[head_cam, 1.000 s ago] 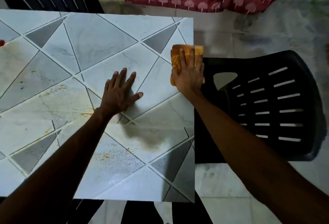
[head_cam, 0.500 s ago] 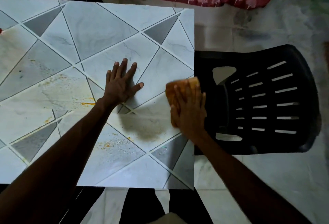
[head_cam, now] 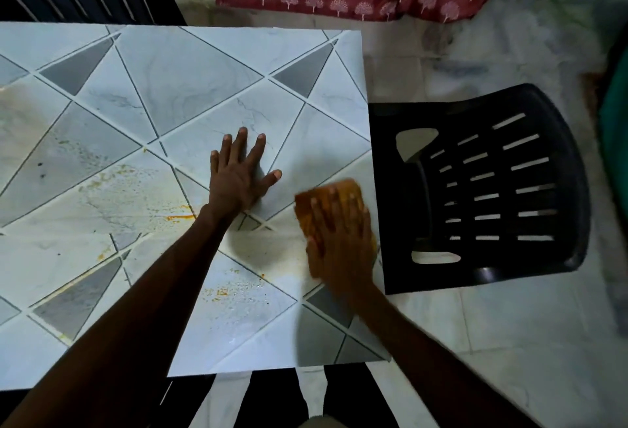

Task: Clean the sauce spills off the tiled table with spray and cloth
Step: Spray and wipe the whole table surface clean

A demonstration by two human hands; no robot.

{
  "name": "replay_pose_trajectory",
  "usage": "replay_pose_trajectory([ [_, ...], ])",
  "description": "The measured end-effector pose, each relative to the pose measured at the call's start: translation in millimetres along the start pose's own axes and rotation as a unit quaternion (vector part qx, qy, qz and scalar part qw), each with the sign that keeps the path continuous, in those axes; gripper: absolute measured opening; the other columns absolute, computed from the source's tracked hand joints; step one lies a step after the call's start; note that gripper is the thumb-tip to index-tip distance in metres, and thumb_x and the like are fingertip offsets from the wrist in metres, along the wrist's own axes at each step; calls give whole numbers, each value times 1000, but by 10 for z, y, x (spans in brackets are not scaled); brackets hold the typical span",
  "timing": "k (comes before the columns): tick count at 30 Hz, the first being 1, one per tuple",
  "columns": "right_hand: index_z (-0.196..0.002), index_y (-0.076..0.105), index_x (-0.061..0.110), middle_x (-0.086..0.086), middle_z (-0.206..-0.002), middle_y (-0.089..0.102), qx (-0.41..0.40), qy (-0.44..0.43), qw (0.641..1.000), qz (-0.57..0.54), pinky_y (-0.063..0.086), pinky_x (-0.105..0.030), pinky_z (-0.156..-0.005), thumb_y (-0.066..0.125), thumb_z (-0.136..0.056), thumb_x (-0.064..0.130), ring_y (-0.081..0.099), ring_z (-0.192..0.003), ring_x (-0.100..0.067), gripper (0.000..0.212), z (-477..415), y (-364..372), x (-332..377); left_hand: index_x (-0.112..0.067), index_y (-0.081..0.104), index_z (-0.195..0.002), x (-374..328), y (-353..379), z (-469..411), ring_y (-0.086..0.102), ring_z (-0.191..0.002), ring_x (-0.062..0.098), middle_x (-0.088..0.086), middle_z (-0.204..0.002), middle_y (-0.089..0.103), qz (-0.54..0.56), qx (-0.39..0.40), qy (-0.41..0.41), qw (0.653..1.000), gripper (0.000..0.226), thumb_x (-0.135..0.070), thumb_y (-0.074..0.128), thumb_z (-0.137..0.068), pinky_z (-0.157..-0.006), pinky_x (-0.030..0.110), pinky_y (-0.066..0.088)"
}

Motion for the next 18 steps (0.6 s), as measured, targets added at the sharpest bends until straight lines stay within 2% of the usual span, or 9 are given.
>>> replay_pose_trajectory([
  [3,-158,26,27,-8,-168,15,13,-17,1000,10,20,-62,-118,55,-91,44,10,-154,-38,75,591,18,-135,-36,13,-157,7,26,-3,-1,-152,34,6,-166,2,-14,-3,3,1000,81,-71,43,-90,-120,58,9],
  [5,-158,27,30,-6,-168,15,28,-47,998,10,21,-64,-117,56,-89,45,12,-154,-37,76,566,11,-213,-35,13,-157,32,55,-21,0,-152,34,6,-166,2,-24,-8,3,1000,81,-71,42,-90,-120,58,9],
  [7,-159,25,29,-9,-167,16,25,-40,999,27,18,-65,-118,49,-92,49,13,-153,-39,74,223,-13,-295,-35,12,-157,33,88,-21,0,-152,35,6,-166,2,-30,-12,8,999,80,-71,40,-91,-120,56,8],
  [10,-160,18,27,-16,-165,19,-1,46,997,54,13,-63,-119,39,-96,54,12,-152,-43,73,-754,7,-308,-34,14,-157,104,58,-27,4,-152,34,7,-166,6,-44,-24,18,999,79,-71,39,-91,-120,54,10],
  [13,-160,20,24,-17,-165,19,-7,106,993,57,12,-63,-120,34,-94,56,13,-151,-45,74,-1590,4,-86,-32,21,-156,141,-12,-9,11,-151,32,6,-165,13,-34,-20,45,998,74,-63,45,-93,-121,52,17],
  [15,-159,23,24,-15,-165,22,-6,122,991,53,11,-62,-120,34,-91,56,16,-150,-44,76,-1823,23,121,-31,26,-155,243,-80,38,16,-151,30,5,-164,17,-35,-27,60,997,72,-61,46,-93,-120,50,21],
  [18,-159,23,22,-15,-165,21,-17,115,993,37,13,-62,-120,33,-94,54,15,-151,-44,74,-1648,25,320,-32,26,-154,456,-156,92,15,-151,30,4,-164,18,-37,-31,46,998,73,-66,43,-92,-120,50,20],
])
Point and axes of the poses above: each hand's wrist, its own z-axis away from the middle knuckle, its own y-axis out of the palm, x = y × z, the point moved 6 cm from there along -z, towards the middle knuckle
